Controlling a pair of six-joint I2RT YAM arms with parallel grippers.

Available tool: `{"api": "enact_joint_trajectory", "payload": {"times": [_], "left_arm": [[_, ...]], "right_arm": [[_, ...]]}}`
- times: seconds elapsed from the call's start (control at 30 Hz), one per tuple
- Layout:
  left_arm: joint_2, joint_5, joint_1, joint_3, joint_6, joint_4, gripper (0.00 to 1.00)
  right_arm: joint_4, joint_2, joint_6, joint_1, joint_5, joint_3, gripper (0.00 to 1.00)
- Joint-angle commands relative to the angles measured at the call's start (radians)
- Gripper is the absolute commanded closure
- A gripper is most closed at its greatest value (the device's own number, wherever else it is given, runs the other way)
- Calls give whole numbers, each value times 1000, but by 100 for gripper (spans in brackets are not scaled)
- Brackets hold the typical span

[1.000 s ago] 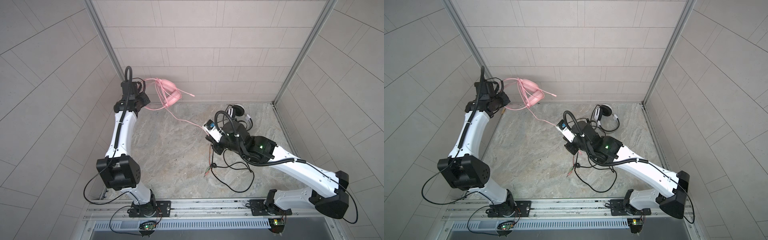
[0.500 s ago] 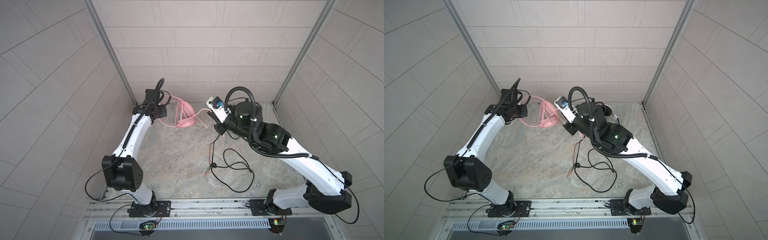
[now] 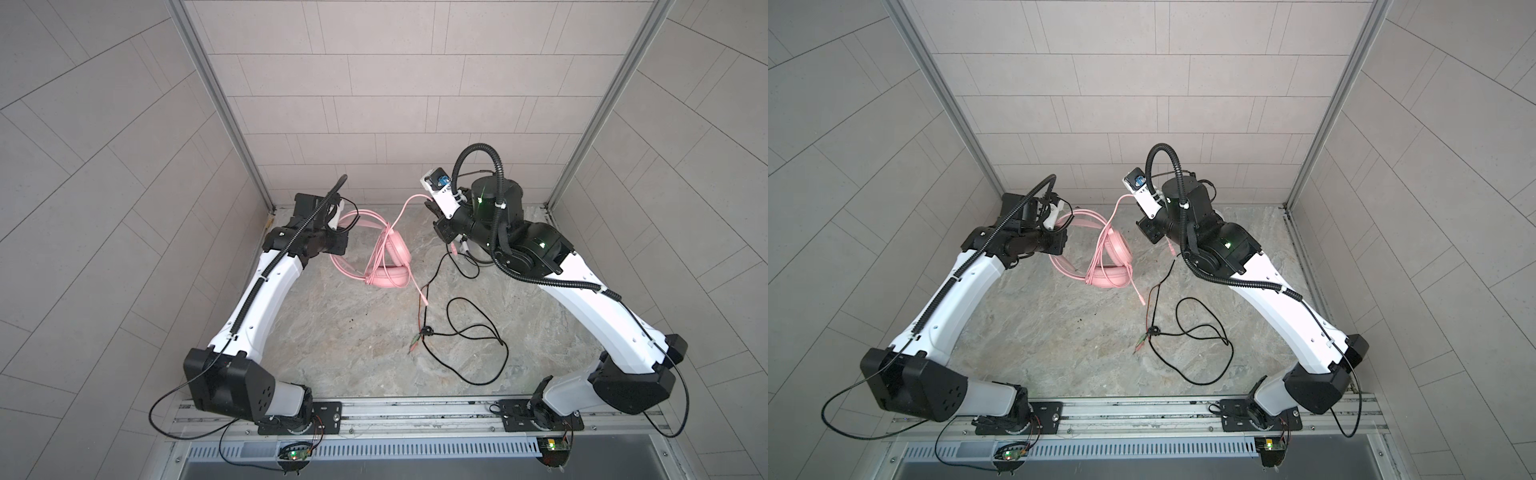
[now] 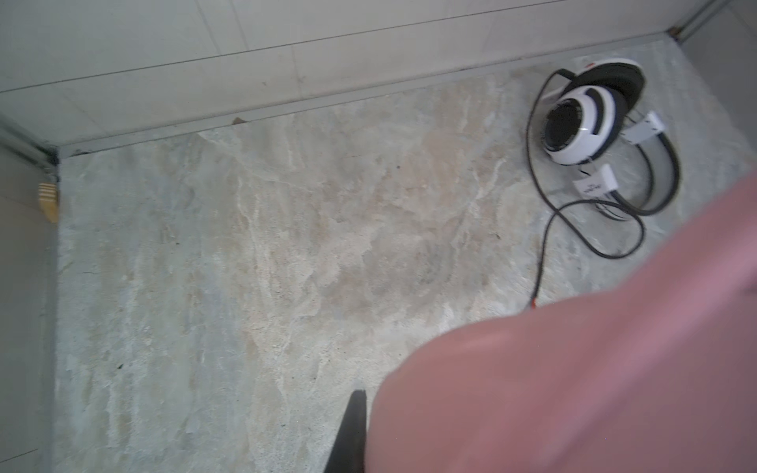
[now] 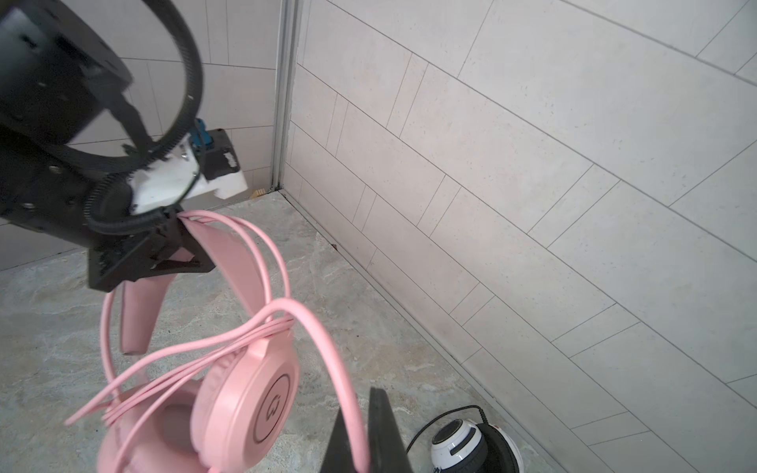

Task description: Wrap the headphones

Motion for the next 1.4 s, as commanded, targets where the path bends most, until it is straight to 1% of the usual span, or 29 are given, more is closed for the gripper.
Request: {"api": "enact_joint_trajectory", "payload": {"times": [0.0, 0.17, 0.23, 0.43, 0.6, 0.67, 0.73, 0.87, 1.0, 1.03, 1.17, 1.23, 1.37], "left_arm": [[-55, 216, -5, -13, 10, 3, 100], [-76, 373, -5, -8, 7, -22, 100], [-83, 418, -5, -4, 2, -22, 100], [-106, 480, -4, 9, -28, 6, 100], [-123, 448, 1, 33, -50, 20, 100], [-134, 462, 5, 33, -80, 54, 100], [-145, 506, 10, 26, -133, 119, 100], [-155, 583, 17, 19, -255, 268, 100], [-157, 592, 19, 1, -361, 410, 100], [-156, 565, 18, 6, -370, 413, 100], [-167, 486, 15, -10, -388, 440, 100], [-169, 493, 16, -27, -421, 492, 100], [-157, 498, 14, -18, -437, 504, 100]], "right_arm": [[25, 23, 44, -64, -100, 15, 100], [44, 77, 73, -114, -143, 7, 100], [45, 94, 80, -127, -150, -1, 100], [59, 131, 116, -174, -210, -69, 100], [114, 93, 148, -175, -234, -191, 100], [137, 86, 167, -175, -248, -238, 100], [159, 86, 190, -175, -279, -277, 100], [263, 83, 289, -175, -396, -372, 100], [400, 94, 413, -175, -550, -436, 100], [407, 104, 428, -175, -581, -432, 100], [452, 116, 474, -175, -626, -448, 99], [497, 118, 505, -175, -647, -472, 95], [557, 142, 553, -176, -686, -488, 91]]}}
